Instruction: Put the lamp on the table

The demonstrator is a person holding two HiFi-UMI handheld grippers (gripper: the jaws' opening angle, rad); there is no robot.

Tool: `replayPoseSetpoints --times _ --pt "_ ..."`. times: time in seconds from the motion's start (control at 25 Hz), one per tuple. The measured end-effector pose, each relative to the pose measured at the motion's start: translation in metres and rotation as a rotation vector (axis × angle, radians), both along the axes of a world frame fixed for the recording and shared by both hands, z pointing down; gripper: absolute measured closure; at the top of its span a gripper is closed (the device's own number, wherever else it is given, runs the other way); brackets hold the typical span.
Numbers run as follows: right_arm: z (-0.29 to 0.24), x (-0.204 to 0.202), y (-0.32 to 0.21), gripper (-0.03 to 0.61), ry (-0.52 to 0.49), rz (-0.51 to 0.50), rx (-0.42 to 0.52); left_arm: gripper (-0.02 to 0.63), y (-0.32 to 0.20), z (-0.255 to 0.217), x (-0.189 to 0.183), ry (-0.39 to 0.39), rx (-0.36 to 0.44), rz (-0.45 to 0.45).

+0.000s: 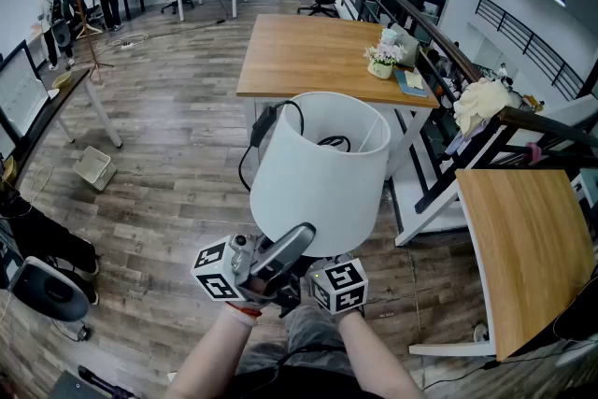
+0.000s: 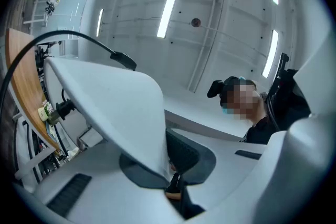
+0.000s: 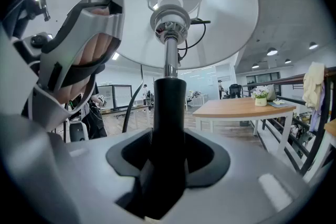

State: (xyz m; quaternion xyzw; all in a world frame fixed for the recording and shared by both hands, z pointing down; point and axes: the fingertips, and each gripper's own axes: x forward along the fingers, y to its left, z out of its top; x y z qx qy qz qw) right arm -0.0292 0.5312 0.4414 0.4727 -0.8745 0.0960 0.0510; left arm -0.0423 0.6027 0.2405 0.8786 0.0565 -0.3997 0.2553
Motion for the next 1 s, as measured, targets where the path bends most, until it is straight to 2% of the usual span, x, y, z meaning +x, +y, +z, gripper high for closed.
replayPoseSetpoints --times 0.36,1.0 --pt "0.005 -0.005 -0.060 0.390 -0.005 0.003 0.013 0.615 -0.057 0.007 -0.005 -0.001 0.013 0.008" --pt "0.009 0.021 -0.245 0.388 -0.023 -0.031 -0.009 0.615 -0.244 0.013 0.027 -0.018 -0.013 -0.014"
